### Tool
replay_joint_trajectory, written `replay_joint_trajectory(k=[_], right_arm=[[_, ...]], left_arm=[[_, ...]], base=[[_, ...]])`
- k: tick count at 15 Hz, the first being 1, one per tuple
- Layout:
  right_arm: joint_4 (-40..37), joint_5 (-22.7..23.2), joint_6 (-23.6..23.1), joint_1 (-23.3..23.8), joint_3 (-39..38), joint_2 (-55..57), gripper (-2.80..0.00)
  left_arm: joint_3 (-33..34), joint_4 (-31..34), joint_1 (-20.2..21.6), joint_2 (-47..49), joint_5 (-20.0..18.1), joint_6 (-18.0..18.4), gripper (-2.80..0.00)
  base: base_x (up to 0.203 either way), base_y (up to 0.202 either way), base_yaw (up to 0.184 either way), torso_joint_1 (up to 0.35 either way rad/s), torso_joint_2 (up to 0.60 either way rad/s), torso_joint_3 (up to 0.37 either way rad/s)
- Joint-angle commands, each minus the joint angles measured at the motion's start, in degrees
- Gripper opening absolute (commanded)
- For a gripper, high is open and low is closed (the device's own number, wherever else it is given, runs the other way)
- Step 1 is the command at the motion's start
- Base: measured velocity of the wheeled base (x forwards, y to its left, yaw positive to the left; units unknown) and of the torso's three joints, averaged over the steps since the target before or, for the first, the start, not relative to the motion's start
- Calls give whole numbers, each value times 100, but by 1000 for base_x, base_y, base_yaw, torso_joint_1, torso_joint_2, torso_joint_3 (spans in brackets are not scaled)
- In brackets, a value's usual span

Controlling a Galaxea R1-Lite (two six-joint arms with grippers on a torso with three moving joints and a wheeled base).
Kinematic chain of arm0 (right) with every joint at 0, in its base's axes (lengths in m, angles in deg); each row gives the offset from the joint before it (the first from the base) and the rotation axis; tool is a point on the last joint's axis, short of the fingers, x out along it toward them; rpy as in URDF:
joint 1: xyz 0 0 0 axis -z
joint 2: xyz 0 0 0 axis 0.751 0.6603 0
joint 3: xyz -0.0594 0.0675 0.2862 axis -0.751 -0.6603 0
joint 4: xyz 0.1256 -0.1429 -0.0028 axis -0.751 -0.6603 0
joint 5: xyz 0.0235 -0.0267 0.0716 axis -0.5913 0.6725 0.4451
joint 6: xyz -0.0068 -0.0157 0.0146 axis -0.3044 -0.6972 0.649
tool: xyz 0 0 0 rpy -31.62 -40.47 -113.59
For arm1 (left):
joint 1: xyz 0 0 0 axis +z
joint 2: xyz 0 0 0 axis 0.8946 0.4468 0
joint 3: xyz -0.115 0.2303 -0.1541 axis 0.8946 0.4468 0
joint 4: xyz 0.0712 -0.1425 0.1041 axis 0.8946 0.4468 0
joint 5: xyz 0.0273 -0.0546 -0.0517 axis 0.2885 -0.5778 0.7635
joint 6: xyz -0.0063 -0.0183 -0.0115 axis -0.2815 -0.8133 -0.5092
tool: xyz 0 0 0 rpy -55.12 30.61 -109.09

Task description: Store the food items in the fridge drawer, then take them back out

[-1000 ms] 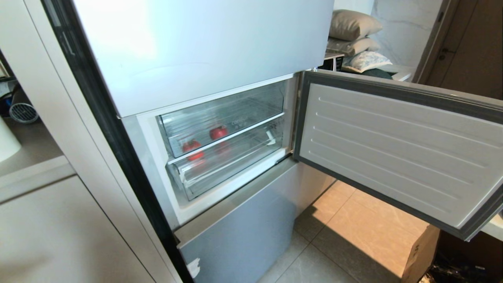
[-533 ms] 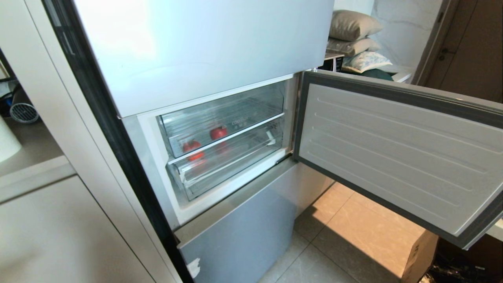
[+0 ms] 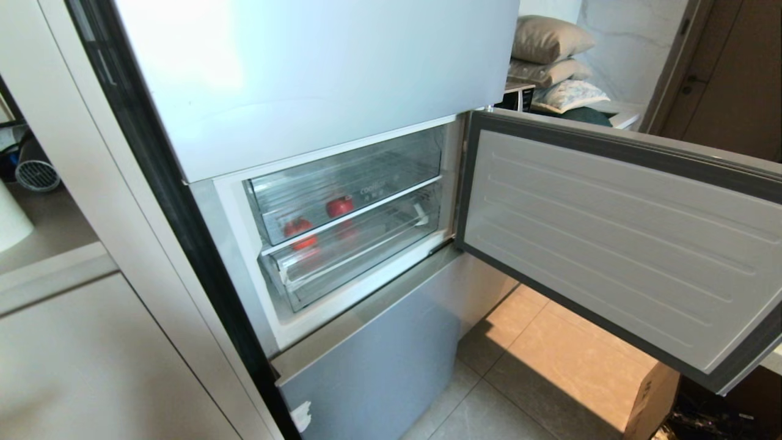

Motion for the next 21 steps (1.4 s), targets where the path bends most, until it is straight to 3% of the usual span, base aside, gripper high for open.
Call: replay_joint_trajectory(k=[1,8,21], right_arm=[[4,1,-1,-2,0,9,-280],[4,1,7,-2,0,9,-280],[4,1,-1,-2,0,9,-280]], left_arm=[[0,-10,0,1,0,-4,-280],[0,-8,0,1,9,-4,-280],[0,-10,0,1,5,1,-280]], base=[[0,0,0,0,0,0],[-1,-1,11,0,1,0],[1,-6,173,3,2,2]])
